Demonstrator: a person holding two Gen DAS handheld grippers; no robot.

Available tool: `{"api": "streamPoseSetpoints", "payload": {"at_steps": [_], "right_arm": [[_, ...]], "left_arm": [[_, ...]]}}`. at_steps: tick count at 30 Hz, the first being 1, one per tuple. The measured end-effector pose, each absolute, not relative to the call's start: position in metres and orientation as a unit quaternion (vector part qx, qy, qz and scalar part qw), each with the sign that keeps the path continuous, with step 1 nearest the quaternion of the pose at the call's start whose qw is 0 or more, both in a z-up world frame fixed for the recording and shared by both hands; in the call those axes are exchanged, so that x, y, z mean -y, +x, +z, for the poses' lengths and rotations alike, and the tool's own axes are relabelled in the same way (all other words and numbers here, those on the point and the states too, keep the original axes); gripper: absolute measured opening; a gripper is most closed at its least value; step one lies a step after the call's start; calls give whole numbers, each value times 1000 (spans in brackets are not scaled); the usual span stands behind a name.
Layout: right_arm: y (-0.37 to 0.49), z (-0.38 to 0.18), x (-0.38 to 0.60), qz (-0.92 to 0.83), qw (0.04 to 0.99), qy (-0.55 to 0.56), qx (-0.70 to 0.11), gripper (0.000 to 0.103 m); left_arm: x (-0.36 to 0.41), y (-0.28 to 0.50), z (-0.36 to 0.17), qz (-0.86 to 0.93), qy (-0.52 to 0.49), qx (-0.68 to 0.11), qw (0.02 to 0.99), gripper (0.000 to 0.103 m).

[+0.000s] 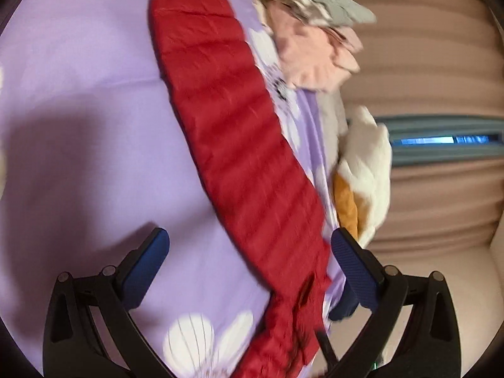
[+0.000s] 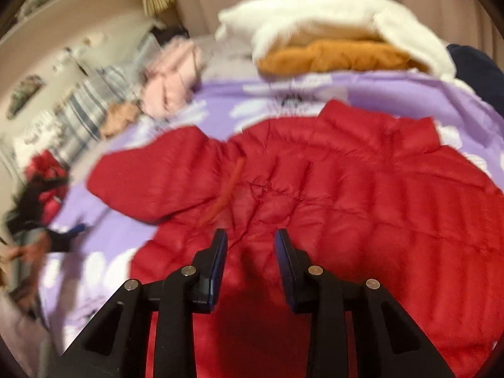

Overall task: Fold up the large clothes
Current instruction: 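Fold the held sleeve across the jacket body with the right gripper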

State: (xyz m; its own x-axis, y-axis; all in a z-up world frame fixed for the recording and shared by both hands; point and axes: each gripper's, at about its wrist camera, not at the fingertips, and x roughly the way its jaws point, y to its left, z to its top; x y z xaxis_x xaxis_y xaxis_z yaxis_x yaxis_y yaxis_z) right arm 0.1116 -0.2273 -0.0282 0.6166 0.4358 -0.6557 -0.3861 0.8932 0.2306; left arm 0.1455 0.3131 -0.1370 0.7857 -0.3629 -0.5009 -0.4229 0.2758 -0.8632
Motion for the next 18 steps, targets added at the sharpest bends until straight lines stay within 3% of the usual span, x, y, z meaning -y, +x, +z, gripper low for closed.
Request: {"api": "streamPoseSetpoints", "payload": {"at_steps": [14,17,18], "right_arm": [[55,-21,291,190,915,86,-346,33],[49,-23,295,171,918,76,-350,33],[48,-24,296,164,919,73,-351,33]], "left_arm": [[-353,188,-150,55,-645,-244,722,102],[-359,191,-151,71,-651,-237,717,100],[-361,191,-151,76,-651,-238,716,95]]}}
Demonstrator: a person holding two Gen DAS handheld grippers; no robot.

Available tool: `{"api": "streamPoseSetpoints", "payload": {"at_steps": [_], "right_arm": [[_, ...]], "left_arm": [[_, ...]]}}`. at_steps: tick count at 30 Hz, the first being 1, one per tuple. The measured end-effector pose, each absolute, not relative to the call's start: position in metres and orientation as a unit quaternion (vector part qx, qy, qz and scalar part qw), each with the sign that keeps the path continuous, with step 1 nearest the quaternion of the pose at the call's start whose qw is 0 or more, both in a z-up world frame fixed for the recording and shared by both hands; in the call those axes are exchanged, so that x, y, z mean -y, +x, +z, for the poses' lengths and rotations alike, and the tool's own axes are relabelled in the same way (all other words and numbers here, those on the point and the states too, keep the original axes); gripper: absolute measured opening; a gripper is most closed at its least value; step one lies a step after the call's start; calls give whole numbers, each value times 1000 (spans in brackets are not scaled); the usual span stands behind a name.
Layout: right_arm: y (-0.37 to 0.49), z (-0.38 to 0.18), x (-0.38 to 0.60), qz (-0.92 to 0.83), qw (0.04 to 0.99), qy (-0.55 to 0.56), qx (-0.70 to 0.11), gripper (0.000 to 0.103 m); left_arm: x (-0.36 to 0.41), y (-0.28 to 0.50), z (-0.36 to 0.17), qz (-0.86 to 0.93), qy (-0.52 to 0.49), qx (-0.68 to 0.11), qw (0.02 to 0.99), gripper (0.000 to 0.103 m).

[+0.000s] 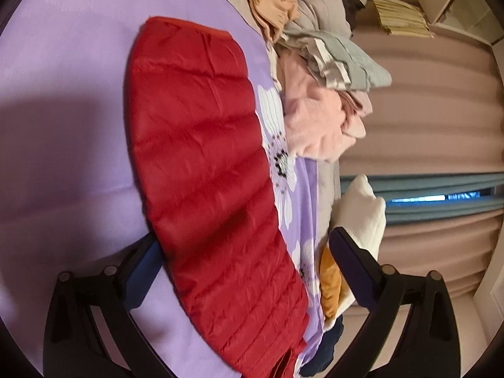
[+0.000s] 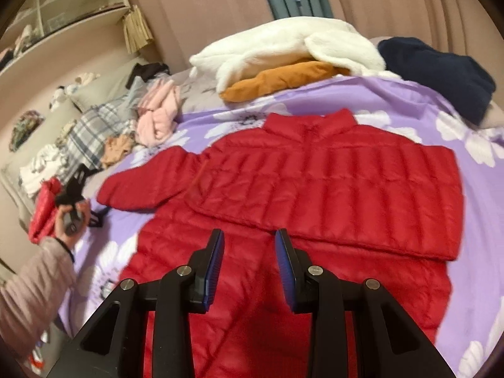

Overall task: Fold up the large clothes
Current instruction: 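Fold the held sleeve across the jacket body with the right gripper, then release the sleeve onto the jacket body and open the right gripper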

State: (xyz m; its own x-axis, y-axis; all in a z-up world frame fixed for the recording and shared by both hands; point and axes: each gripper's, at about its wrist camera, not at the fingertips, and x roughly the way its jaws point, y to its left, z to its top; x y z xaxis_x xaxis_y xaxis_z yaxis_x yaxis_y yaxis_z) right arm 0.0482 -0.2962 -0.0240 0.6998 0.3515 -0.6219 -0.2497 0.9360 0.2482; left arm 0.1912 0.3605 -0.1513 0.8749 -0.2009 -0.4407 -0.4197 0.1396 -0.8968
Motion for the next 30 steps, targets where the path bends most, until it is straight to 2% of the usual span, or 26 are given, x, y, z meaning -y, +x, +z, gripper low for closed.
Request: {"api": "streamPoseSetpoints", "payload": {"at_steps": [1,2,4,6,9,10,16,22,26,30], "right_arm": [[46,-24,298,160,919,73,-352,33],[42,-24,302,159,919,75,-352,33],[38,-25,306,153,921,74,-351,33],[34,-28,309,147,921,74,-353,33],[32,-31,316,138,919,86,-359,33],[31,-32,319,134,919,91,-360,33],[21,-35,331,119,920,107,-359,33],[8,-34,344,109,921,125,-352,33],[-3,-33,356,102,923,138,-345,33],[-11,-33,371,90,923,156,-340,33]], "left_arm": [[-362,192,-152,88,-649,-242,716,81],[-363,193,-153,97,-645,-248,716,73],[-365,196,-160,111,-642,-269,709,34],[-367,195,-167,120,-639,-284,705,20],[-367,193,-164,128,-628,-290,711,18],[-366,193,-159,135,-617,-296,716,15],[-322,206,-73,137,-472,-303,817,13],[-198,217,36,58,-254,-280,924,13],[-105,213,62,-20,-162,-279,946,15],[-26,208,56,-82,-99,-297,946,16]]}}
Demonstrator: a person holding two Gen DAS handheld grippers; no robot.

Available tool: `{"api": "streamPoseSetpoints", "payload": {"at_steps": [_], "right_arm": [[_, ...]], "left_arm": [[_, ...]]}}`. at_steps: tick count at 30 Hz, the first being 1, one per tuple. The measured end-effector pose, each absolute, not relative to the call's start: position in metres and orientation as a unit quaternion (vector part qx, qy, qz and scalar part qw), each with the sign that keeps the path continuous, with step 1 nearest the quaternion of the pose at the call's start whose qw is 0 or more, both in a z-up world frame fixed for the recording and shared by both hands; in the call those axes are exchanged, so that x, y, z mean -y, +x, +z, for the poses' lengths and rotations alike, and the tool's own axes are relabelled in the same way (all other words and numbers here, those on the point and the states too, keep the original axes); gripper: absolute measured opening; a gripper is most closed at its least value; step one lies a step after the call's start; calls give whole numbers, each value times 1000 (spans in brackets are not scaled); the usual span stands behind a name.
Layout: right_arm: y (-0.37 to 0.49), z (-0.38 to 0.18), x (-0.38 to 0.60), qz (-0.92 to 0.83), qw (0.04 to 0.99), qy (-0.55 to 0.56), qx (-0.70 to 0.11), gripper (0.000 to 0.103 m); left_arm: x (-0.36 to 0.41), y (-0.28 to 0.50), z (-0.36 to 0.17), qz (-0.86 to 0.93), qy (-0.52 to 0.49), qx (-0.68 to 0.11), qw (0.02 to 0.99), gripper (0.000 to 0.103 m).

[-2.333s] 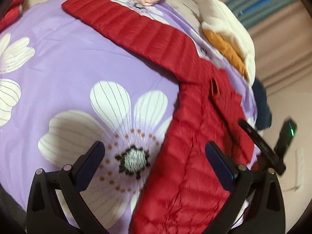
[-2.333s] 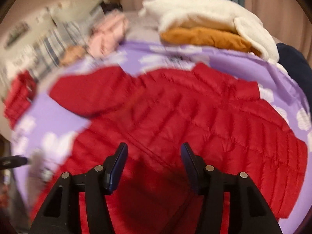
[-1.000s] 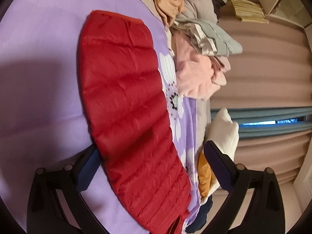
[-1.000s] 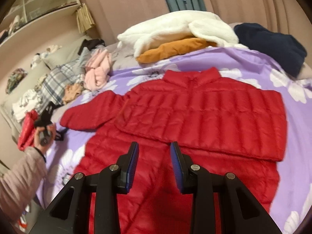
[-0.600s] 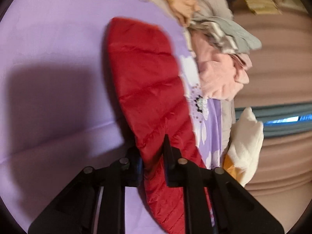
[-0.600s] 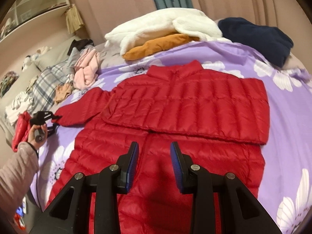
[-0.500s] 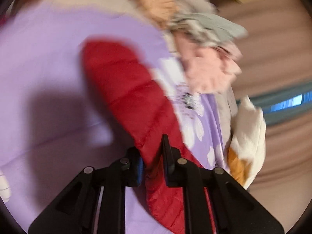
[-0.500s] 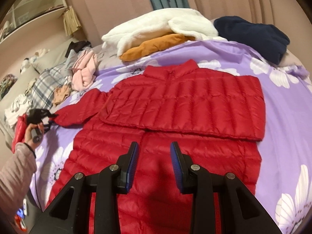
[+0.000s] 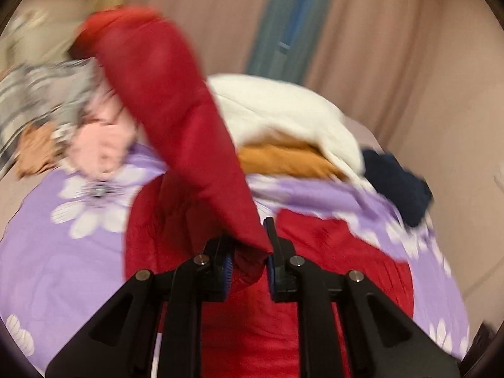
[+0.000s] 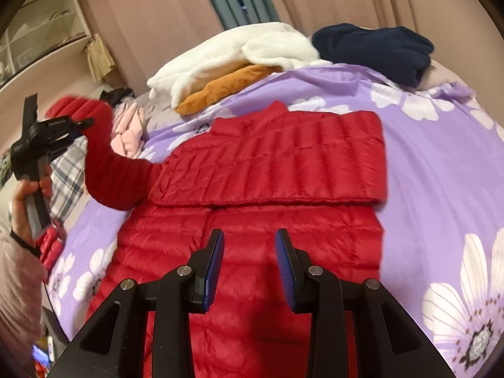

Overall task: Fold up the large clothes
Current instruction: 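Release the sleeve onto the jacket body and open the right gripper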

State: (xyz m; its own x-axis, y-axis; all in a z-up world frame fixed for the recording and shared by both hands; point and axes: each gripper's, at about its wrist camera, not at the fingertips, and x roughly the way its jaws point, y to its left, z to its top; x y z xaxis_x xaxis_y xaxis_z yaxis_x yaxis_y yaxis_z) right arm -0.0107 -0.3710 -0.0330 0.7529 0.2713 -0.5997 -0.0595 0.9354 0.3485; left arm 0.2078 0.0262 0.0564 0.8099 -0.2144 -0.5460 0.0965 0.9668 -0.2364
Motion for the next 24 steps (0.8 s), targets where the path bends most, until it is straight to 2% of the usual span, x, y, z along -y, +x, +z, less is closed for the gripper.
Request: {"api": "streamPoseSetpoints", "payload": {"at_steps": [5,10,11,13,14,16,19,24], "right_arm": [[-19,-39,393,73,920,184,-338,33],[-23,-49,411,59,912,216,-344,34],[-23,-50,415,57,910,223,-345,37],[-22,-52,421,55,906,237,-345,43],[-20,-53,424,57,905,244,-344,44],[-13,-52,428,65,902,258,-341,45],[5,-48,428,83,896,278,-336,51],[57,-52,418,116,879,314,-340,53]], "left_arm": [[71,205,13,-141,-1,-346,928,16],[125,200,-37,-169,77,-395,900,20],[126,206,-44,-173,79,-408,893,22],[128,214,-61,-176,77,-442,876,41],[124,214,-64,-176,73,-446,874,46],[113,216,-68,-171,65,-455,871,66],[93,209,-61,-178,36,-445,877,70],[54,172,-50,-159,-26,-432,887,80]]}}
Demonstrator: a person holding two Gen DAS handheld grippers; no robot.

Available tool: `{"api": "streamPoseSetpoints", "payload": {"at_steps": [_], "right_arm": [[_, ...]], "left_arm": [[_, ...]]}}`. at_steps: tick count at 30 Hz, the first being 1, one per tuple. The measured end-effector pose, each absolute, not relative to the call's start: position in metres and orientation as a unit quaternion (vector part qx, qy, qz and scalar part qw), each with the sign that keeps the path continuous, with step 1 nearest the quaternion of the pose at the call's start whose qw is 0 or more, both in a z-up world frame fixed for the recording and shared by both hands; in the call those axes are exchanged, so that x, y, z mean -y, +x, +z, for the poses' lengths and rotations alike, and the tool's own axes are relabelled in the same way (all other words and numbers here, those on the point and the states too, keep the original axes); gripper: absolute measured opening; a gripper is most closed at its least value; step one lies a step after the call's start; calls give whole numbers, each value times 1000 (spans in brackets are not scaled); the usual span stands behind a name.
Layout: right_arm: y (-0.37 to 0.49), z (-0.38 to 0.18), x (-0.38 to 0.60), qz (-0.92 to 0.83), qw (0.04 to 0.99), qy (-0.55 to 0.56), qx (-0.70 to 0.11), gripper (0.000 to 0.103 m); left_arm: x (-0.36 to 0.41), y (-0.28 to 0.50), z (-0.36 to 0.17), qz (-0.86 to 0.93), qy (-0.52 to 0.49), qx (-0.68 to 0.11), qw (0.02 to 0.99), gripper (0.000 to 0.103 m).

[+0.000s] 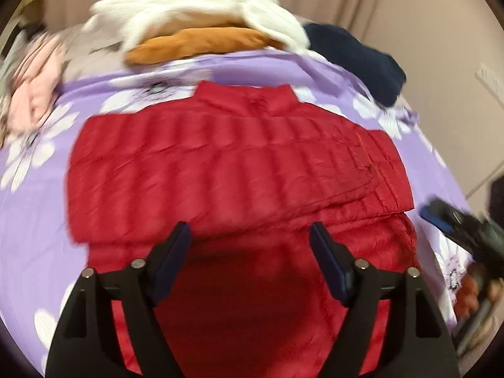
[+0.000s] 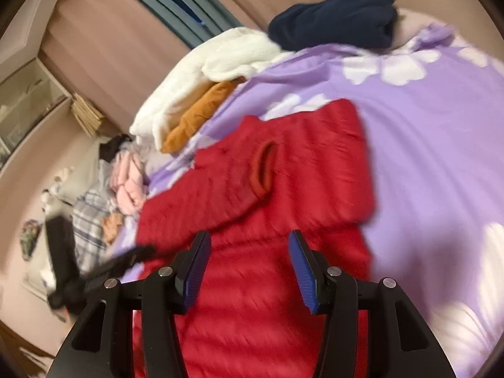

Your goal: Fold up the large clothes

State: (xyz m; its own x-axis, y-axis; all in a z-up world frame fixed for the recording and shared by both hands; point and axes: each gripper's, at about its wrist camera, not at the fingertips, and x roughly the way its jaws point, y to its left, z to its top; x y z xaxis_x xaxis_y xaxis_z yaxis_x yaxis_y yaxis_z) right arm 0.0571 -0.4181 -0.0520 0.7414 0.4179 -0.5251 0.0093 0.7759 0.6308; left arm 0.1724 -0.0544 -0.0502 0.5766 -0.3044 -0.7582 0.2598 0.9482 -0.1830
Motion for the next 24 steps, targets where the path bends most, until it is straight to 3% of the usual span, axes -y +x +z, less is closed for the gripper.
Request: {"api": "streamPoseSetpoints", "payload": {"at_steps": [5,6,7,8,11,14,17,19,22,24], "right_arm": [[117,-84,414,107,833,379,-387,52],[123,-88,414,105,826,395,-389,48],[127,-90,412,106,824,400,-388,23],[129,-85,409,95,834,386,-382,12],[124,-58,403,73,872,337,-347,8],[115,-36,409,23,903,295,-311,8],[140,-51,404,-25,896,216,-388,10],[146,-58,400,-46,890,179,-416,23],[124,-34,389,-96,924,100,-357,33],[111,-18,379,-95,942,81,-312,35]], "left_arm": [[3,145,-61,-107,-59,-443,888,81],[-6,140,-63,-97,-64,-447,887,81],[-17,136,-67,-85,-75,-452,885,81],[-23,133,-70,-80,-83,-455,883,81],[-42,123,-79,-67,-109,-465,876,81],[-51,116,-85,-55,-119,-469,874,81],[-60,113,-93,-51,-134,-475,868,81],[-62,113,-97,-47,-141,-483,863,81],[-64,109,-98,-52,-146,-483,862,81],[-64,106,-98,-53,-145,-486,860,81]]}}
